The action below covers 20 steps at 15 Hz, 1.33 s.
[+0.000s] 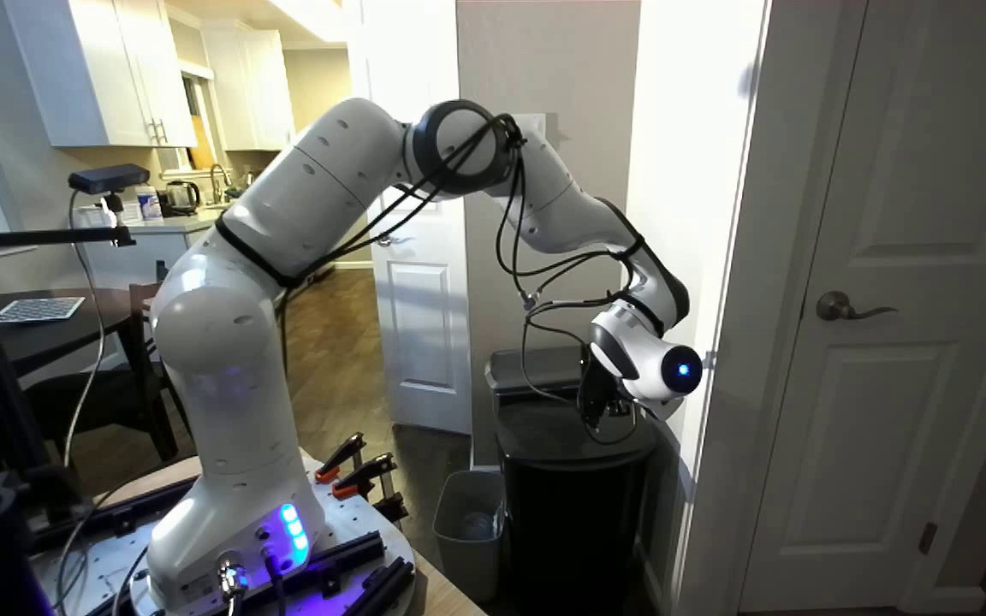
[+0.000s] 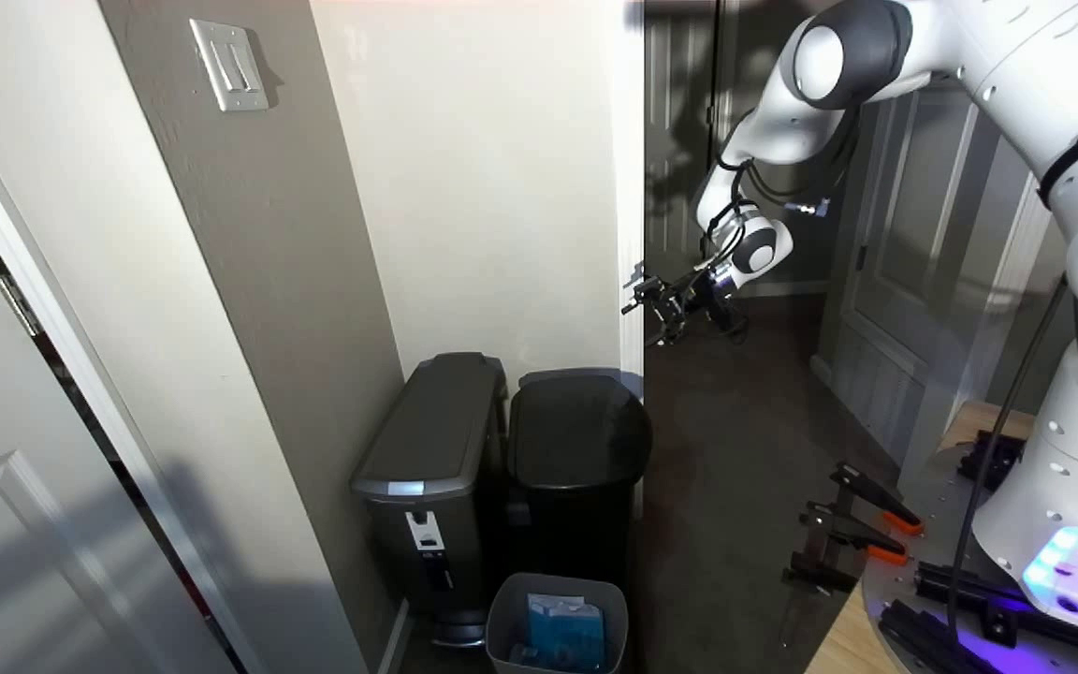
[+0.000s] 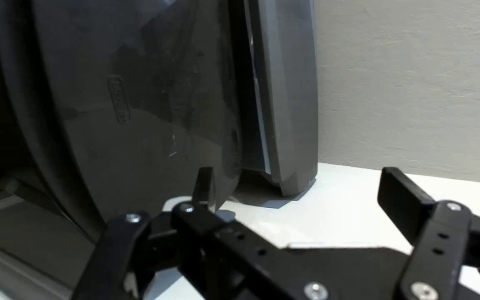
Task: Open the bin on the right
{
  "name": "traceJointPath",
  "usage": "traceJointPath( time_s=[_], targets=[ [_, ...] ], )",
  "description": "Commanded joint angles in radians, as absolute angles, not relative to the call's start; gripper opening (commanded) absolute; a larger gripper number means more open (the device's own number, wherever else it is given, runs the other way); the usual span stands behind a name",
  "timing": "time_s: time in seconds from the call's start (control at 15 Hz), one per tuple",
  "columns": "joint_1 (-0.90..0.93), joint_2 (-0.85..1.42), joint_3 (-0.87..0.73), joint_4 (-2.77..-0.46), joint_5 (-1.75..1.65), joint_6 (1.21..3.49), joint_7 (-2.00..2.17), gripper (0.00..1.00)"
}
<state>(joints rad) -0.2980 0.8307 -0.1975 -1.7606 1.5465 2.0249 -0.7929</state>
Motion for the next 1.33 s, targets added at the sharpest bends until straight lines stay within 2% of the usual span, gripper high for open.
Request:
traceJointPath(
  time_s=[0.0,1.27],
  targets=[
    [-0.317,0.94,-0.182,-1.664,1.577,2.037,-0.777,1.0],
    [-0.386,1.37,-0.135,-1.175,1.585,2.125,-0.62,1.0]
  ],
)
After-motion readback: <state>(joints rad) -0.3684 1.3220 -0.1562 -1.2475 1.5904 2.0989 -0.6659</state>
